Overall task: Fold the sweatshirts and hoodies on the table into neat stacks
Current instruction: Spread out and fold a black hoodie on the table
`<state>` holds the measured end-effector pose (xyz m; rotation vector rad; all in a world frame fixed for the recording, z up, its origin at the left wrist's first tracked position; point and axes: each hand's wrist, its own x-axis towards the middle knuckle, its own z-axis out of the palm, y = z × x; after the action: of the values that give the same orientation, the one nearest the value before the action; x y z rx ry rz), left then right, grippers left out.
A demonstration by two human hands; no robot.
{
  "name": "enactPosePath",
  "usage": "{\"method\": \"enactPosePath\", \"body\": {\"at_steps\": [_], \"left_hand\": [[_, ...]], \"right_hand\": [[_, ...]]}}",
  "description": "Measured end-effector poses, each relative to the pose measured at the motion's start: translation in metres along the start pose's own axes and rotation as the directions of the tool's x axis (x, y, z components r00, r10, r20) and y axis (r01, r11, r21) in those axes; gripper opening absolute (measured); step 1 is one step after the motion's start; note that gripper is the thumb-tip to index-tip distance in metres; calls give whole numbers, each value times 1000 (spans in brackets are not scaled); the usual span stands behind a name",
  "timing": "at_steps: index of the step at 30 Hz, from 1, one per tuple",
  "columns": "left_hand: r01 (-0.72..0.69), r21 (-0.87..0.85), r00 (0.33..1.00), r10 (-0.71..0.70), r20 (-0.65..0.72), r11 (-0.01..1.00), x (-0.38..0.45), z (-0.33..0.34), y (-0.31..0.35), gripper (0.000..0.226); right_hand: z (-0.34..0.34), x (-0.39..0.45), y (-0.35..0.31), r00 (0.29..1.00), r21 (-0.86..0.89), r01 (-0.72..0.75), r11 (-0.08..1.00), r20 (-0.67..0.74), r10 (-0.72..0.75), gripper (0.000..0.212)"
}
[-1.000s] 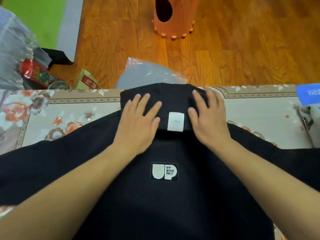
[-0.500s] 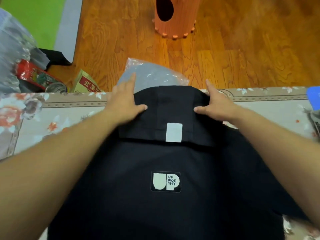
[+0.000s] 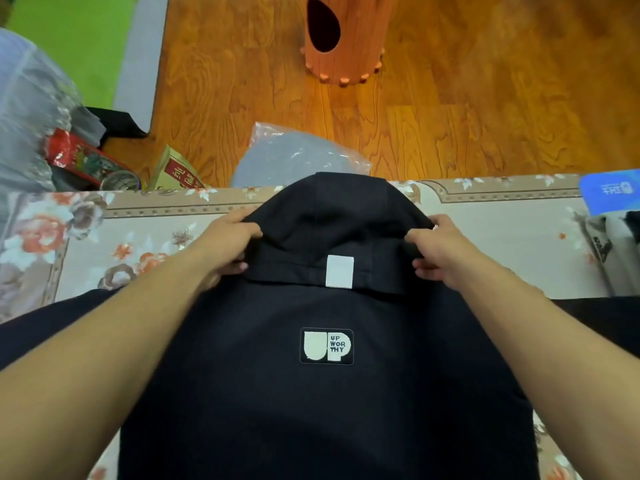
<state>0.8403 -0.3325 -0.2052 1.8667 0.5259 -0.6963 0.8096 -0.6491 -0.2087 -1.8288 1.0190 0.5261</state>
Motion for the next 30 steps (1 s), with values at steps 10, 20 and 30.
{"method": "enactPosePath", "body": {"at_steps": [10,20,30], "left_hand": [[-68,-154,994,81,79,986,-41,-23,0,10],[299,-600,934,-356,26,742,-126,1,-133,13],[-11,9,999,11,-49,1000,-76,35,-85,39]], "right_hand": [[-34,-44,2,919,5,391,921,58,-390,19],[-11,-106,157,977,472,-163,866,-44,208,18],[10,-67,85,989,-95,115,989,99,-105,49]]}}
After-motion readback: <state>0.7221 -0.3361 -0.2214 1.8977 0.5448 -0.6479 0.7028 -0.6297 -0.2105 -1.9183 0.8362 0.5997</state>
